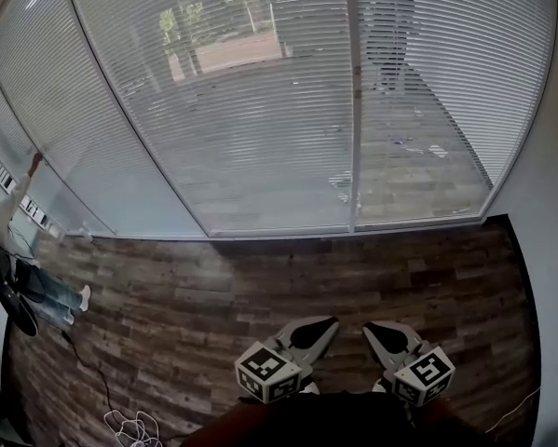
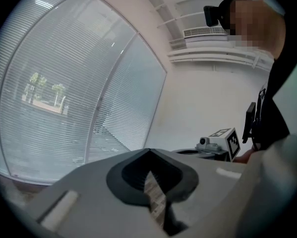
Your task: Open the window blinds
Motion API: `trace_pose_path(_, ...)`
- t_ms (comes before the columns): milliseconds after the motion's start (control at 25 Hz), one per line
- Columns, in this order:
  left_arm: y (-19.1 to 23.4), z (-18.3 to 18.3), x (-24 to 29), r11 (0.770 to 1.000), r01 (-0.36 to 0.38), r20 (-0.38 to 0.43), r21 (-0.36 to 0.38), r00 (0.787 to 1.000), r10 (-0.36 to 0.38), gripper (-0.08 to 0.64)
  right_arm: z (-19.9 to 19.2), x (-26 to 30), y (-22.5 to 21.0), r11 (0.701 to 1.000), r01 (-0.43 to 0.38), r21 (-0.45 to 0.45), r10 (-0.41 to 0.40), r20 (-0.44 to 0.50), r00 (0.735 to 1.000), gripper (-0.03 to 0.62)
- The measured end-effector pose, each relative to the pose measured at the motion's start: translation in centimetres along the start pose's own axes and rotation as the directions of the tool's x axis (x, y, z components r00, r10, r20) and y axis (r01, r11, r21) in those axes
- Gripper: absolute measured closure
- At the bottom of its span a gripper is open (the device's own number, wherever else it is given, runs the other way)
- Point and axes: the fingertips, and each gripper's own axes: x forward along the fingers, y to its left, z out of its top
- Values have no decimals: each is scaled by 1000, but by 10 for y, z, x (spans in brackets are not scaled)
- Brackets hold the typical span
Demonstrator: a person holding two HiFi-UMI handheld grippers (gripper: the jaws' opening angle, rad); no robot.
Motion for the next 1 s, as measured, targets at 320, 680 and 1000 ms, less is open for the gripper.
trace_pose_path(320, 22, -10, -42, 999, 32, -25, -1, 999, -32, 560, -4, 29, 33, 999, 38, 19, -38, 8, 999, 566)
trace_pose_path(680, 39, -14, -66, 994, 101, -22, -31, 995, -101, 560, -18, 46, 58, 994, 103, 28, -102, -38, 994, 566)
trace_pose_path(1000, 51, -20, -57, 993, 105, -23, -55, 994, -107, 560, -16, 54, 51, 994, 107, 23, -105, -58, 993, 566)
